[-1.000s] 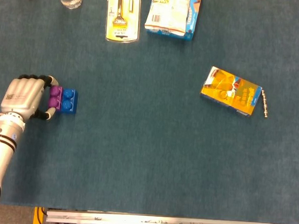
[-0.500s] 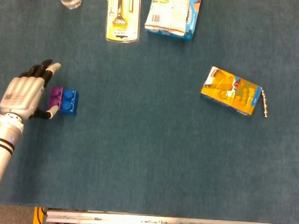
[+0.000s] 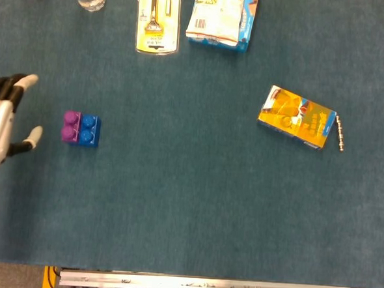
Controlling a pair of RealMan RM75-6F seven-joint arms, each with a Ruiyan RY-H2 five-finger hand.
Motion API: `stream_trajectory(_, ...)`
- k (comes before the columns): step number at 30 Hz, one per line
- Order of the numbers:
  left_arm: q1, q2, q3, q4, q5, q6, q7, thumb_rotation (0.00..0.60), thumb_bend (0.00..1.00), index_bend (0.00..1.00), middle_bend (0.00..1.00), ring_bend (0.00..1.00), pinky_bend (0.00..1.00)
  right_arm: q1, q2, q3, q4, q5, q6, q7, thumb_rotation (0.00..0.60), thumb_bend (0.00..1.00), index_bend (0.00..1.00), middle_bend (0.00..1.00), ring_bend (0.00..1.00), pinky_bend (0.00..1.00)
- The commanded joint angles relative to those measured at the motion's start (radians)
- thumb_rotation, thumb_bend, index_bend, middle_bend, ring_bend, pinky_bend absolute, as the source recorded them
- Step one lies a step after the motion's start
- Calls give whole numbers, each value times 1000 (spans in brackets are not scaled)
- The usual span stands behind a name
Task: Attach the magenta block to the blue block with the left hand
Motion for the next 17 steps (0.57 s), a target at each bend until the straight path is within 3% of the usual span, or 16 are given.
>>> stream_trajectory(1, 47, 3, 20, -4, 36, 53, -7, 600, 278, 166, 177, 155, 181, 5, -2, 0, -6, 2, -7, -8, 600, 280, 505, 512, 444, 473)
stream_trajectory(17, 142, -10, 21, 5, 111, 120, -29, 600, 278, 170, 189, 165, 181, 23, -12, 1, -19, 7, -38, -30, 600, 280, 505, 512, 444, 473)
